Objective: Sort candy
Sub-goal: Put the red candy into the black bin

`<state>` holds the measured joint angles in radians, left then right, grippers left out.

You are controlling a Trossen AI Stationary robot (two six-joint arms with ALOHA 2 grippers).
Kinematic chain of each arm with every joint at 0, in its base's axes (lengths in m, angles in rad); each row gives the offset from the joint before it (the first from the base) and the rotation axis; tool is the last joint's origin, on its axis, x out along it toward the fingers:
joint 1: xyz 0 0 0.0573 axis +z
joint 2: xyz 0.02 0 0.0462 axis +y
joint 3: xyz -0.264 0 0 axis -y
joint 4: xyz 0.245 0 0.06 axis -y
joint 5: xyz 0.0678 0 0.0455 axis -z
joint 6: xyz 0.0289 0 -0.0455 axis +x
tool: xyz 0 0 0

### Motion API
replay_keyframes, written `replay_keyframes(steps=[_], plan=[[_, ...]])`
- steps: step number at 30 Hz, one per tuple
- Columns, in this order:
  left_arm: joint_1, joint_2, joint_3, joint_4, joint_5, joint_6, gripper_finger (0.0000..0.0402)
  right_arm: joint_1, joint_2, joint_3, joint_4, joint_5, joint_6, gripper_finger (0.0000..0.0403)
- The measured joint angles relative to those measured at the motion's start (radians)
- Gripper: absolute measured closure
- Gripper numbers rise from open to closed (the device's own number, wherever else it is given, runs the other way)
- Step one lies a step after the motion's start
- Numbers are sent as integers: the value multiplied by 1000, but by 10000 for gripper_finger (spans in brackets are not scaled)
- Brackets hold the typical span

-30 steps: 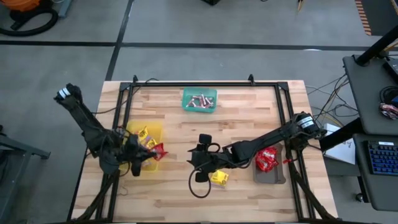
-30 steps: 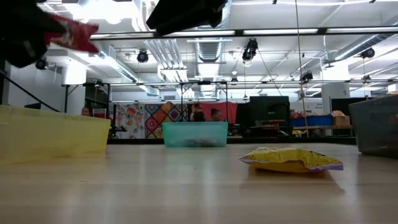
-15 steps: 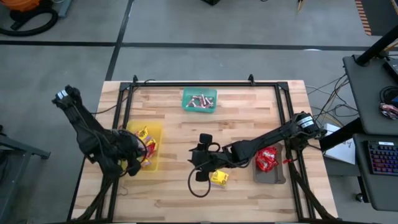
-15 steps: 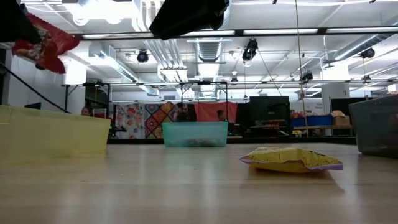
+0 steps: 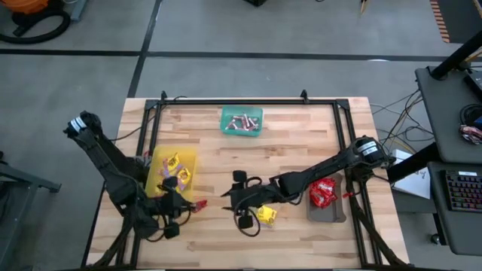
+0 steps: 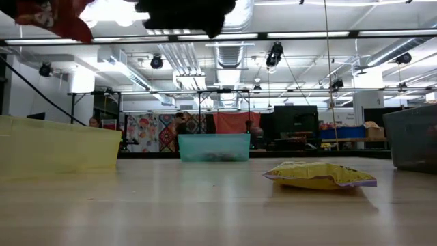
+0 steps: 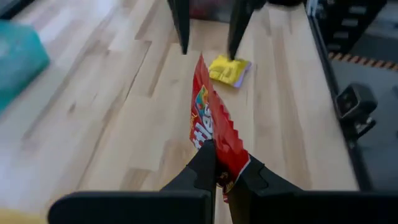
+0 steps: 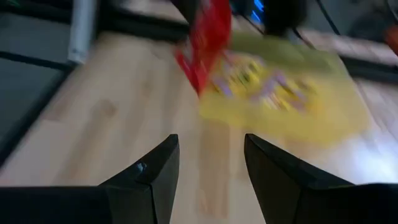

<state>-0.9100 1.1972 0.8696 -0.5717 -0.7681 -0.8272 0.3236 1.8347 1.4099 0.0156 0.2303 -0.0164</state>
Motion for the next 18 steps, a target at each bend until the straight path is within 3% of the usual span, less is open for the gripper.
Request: replay_keyframes(steps=[3,6,11,18], plan=[[0,57,0,53,-36,86,401,-5,0,-31,177,-131,-17,229],[3,128,-1,160,-88,196,401,-9,0,-45,294,-178,-2,229],[31,212,8,346,-139,341,401,-17,0,-50,316,-178,2,229],[53,255,45,358,-181,340,401,-16,1,-57,297,-191,32,229]])
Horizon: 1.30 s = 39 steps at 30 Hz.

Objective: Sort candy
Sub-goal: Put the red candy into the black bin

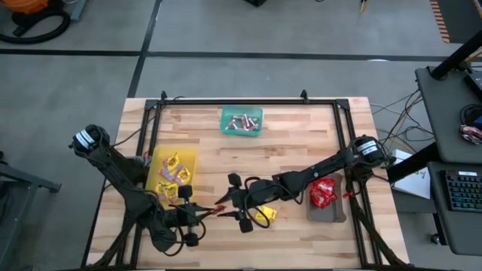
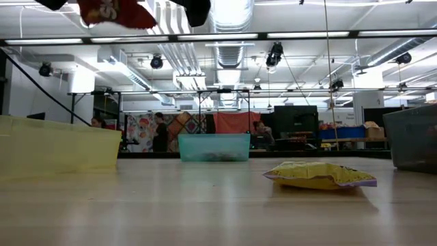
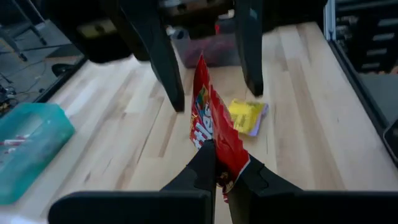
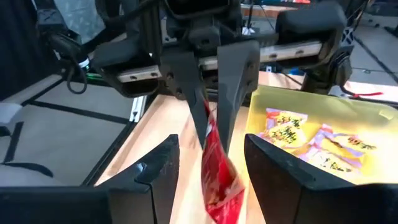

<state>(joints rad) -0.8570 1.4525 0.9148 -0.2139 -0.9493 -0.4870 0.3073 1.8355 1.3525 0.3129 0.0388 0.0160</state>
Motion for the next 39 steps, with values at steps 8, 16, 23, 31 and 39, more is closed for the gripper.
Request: replay_keyframes(steps=[8,16,23,31,39], plan=[[0,4,31,12,-13,11,401,0,0,-2,-2,-40,11,258],[0,5,34,16,-10,4,396,-1,0,-2,-10,-95,-44,377],[0,5,34,15,-10,-17,365,-1,-6,-2,-44,-100,-67,379],[0,4,33,3,-11,-44,309,-2,-46,-2,-144,-83,-40,382],[0,4,32,-51,-11,-83,268,-3,-146,-2,-480,108,92,383]])
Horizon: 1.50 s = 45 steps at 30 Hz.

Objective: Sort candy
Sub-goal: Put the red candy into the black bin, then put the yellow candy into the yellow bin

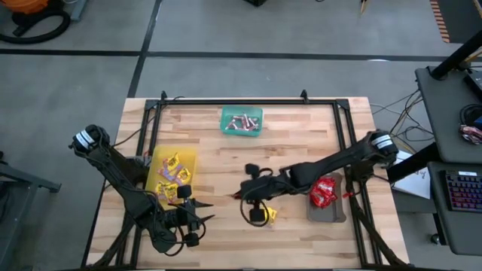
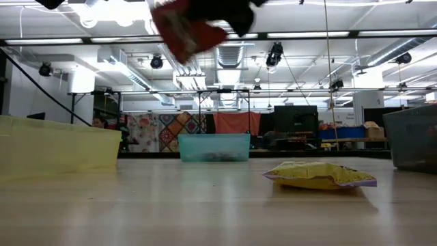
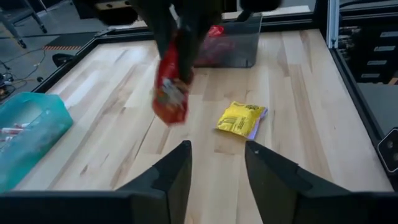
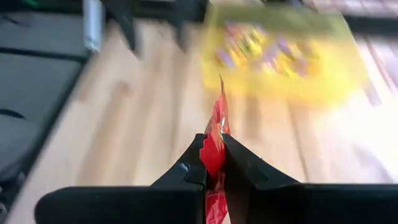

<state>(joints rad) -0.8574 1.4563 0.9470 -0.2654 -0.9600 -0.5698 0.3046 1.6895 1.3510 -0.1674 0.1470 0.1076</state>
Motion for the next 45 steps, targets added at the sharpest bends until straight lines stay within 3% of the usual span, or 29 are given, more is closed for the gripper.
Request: replay_keyframes(steps=[6,12,18,26,35,38,45], plan=[[0,0,0,0,0,-1,265,-4,-77,1,-418,80,202,383],[0,0,0,0,0,-4,264,7,-146,2,-959,90,464,384],[0,-1,0,-1,0,-4,264,34,-224,-7,-1248,17,742,384],[0,-1,-1,-5,1,-24,264,137,-328,-142,-1238,-246,905,378],[0,-1,-1,-5,1,-23,264,230,-401,-228,-1215,-295,1103,283],[0,-1,-1,-3,1,-22,264,232,-426,-227,-1211,-259,1104,253],[13,59,-1,143,0,27,264,232,-451,-206,-1027,11,1005,218]])
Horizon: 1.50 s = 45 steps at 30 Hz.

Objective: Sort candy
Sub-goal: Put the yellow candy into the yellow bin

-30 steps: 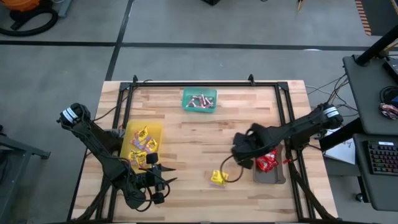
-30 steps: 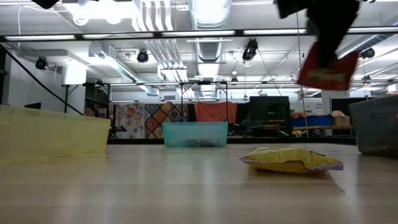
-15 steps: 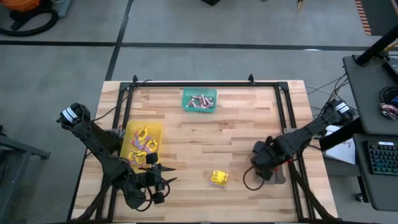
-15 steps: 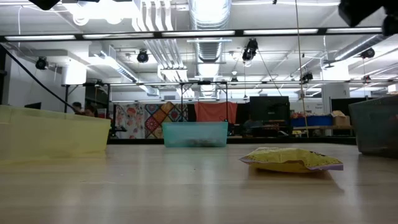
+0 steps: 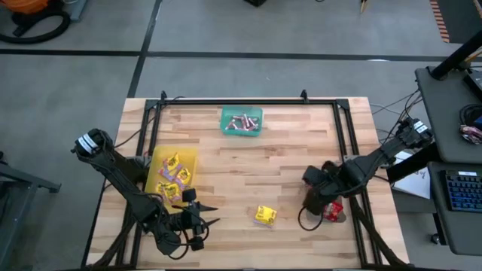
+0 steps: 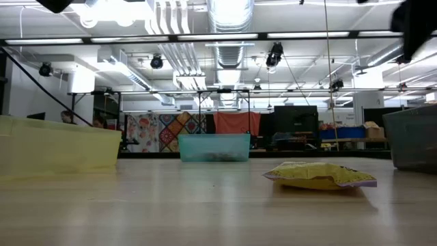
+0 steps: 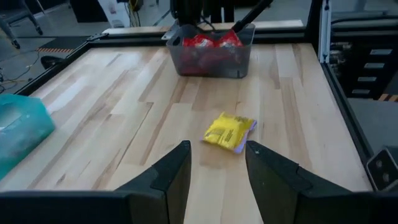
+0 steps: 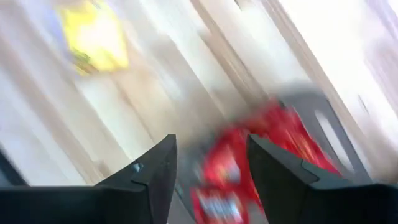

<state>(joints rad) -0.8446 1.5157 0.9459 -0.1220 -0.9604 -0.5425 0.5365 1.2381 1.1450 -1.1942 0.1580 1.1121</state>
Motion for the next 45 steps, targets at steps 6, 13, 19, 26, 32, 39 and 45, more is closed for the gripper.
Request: replay_keyframes(steps=[6,13,19,26,32,39,45], plan=[[39,86,0,193,22,124,264,0,31,-24,290,133,-132,216],[55,118,0,251,25,186,264,0,189,-54,588,146,-297,216],[49,68,6,206,-9,194,264,0,383,21,600,63,-292,216],[47,24,6,197,-10,199,264,2,580,146,595,26,-283,216],[47,26,6,193,-8,185,264,2,699,240,552,26,-246,216],[46,26,6,193,2,175,264,-1,797,321,454,74,-241,236],[45,26,6,183,2,175,264,-5,794,327,424,108,-266,347]])
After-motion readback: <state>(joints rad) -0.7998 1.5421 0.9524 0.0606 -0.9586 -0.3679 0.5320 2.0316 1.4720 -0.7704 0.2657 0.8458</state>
